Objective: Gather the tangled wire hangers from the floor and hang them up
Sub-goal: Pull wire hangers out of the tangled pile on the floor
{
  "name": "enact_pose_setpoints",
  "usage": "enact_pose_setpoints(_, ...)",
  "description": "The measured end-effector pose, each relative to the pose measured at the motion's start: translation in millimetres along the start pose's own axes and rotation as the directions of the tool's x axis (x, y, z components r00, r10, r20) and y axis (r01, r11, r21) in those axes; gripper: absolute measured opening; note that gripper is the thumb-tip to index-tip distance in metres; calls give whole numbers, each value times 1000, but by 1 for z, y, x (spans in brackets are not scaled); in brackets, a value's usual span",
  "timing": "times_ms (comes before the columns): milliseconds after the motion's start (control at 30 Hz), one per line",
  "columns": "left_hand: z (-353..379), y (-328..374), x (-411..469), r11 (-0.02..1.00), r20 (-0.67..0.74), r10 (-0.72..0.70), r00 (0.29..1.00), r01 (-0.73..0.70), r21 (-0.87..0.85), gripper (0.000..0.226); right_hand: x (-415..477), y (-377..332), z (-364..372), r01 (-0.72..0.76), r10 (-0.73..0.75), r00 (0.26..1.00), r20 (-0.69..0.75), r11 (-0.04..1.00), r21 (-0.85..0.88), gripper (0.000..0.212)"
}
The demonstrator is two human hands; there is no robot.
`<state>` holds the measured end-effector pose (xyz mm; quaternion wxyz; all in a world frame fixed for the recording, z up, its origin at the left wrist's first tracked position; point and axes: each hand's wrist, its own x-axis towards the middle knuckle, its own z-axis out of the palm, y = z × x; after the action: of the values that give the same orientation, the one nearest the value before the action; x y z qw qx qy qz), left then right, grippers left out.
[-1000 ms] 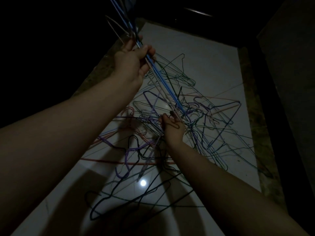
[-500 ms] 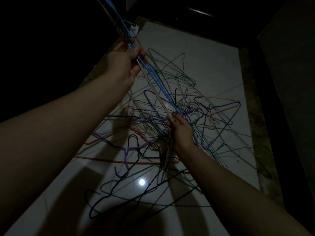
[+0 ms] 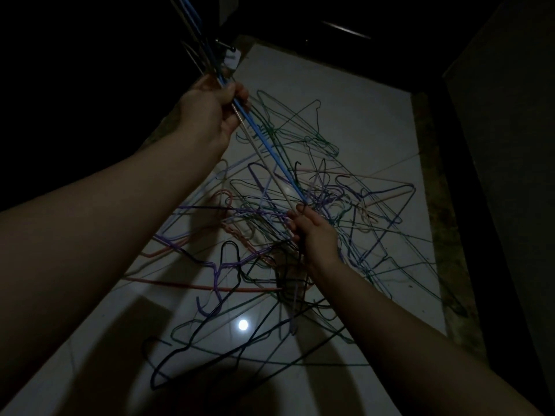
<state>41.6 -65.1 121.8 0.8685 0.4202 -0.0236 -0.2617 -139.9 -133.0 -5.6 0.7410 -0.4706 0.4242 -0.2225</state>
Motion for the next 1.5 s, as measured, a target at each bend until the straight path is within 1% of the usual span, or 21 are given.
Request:
enact_pose_setpoints(67, 0, 1, -1, 1000, -3, 5, 1000, -5, 0, 23, -1, -1, -7, 1, -2, 1000, -10, 997, -81, 15)
enact_pose_setpoints(133, -1, 1, -1, 1000, 8, 9, 1000, -9, 13, 22, -4, -2, -13, 2, -3, 1000, -11, 990, -141, 22)
enact_pose_setpoints(200, -1, 2, 0, 1000, 24, 12, 1000, -13, 27, 21, -8, -4, -18, 12, -11, 1000, 5, 981, -194, 21)
enact_pose_setpoints(300, -2, 1, 1, 1000, 20, 5, 1000, -5, 30, 22, -11, -5, -23, 5, -1, 1000, 23, 981, -192, 17)
enact_pose_setpoints(533, -3, -4, -5, 999, 30, -34, 999, 34, 8, 23, -8, -3, -33, 13, -7, 1000, 22, 965, -264, 7)
enact_pose_setpoints(633, -3, -4, -5, 999, 31, -40, 999, 39, 8, 24, -8, -3, -36, 16, -11, 1000, 19, 954, -299, 8)
enact_pose_setpoints(700, -3, -5, -5, 998, 36, -51, 998, 51, 22, 22, -9, -4, -37, 18, -5, 999, 40, 941, -338, 16)
enact_pose_setpoints(833, -6, -9, -3, 996, -6, -82, 997, 82, -36, 21, -10, -7, -40, 19, -2, 999, 52, 947, -321, 19)
enact_pose_setpoints(933, -11, -14, -4, 994, 6, -110, 994, 110, -14, 20, -11, -10, -45, 33, -5, 996, 85, 941, -336, 7)
enact_pose_setpoints(1033, -16, -18, -5, 989, 24, -148, 989, 149, -15, 22, -11, -11, -49, 37, 12, 990, 144, 942, -333, 5)
enact_pose_setpoints(1100, -18, -21, -6, 986, 44, -166, 985, 165, 28, 24, -10, -10, -51, 36, 23, 987, 159, 933, -358, 20)
enact_pose_setpoints(1133, -19, -23, -5, 985, 42, -170, 985, 167, 50, 24, -10, -10, -52, 33, 27, 987, 160, 933, -358, 22)
enact_pose_setpoints(1233, -21, -28, -4, 981, 3, -184, 983, 183, 67, 25, -11, -12, -54, 44, 13, 985, 174, 947, -319, 15)
enact_pose_setpoints(1333, -25, -33, 0, 975, -25, -204, 979, 205, 87, 24, -16, -18, -55, 94, -34, 982, 188, 941, -324, 23)
enact_pose_setpoints(1400, -27, -37, 1, 973, -33, -216, 976, 218, 77, 25, -16, -20, -57, 103, -42, 983, 179, 931, -350, 19)
enact_pose_setpoints(1467, -27, -40, 3, 973, -41, -225, 974, 226, 44, 26, -15, -21, -60, 103, -40, 984, 176, 924, -368, 11)
enact_pose_setpoints(1500, -27, -41, 4, 973, -44, -227, 973, 229, 27, 27, -15, -21, -62, 110, -44, 983, 179, 919, -379, 11)
